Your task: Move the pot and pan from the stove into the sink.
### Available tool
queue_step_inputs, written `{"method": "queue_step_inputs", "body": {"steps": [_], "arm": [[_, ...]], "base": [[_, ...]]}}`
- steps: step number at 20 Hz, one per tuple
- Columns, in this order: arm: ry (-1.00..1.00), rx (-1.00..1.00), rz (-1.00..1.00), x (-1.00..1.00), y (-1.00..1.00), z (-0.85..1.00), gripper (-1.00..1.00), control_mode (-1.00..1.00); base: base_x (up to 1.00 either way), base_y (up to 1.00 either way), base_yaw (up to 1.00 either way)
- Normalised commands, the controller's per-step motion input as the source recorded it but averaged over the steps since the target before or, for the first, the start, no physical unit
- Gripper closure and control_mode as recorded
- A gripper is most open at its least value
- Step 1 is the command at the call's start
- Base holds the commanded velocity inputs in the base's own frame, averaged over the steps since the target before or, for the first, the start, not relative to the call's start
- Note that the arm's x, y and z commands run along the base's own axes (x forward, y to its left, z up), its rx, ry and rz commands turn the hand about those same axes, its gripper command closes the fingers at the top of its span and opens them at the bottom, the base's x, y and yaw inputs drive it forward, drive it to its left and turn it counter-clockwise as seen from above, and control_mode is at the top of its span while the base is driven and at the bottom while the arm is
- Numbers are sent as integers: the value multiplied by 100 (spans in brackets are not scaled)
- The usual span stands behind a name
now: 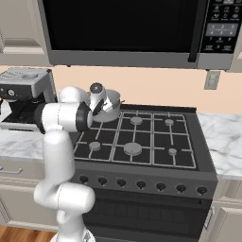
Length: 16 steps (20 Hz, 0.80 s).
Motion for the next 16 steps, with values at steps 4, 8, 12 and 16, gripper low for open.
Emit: {"method": "queue_step_inputs", "body": {"steps": [4, 8, 12, 16], "arm": [[-3, 0, 0, 35, 0, -17, -100, -100], [0, 0, 0, 10, 0, -6, -100, -100], [0, -3, 0, 23, 2, -19, -100, -100], [0, -4, 0, 15, 1, -21, -100, -100]], "base": [[0, 0, 0], [0, 0, 0], [0, 0, 0], [0, 0, 0]]}}
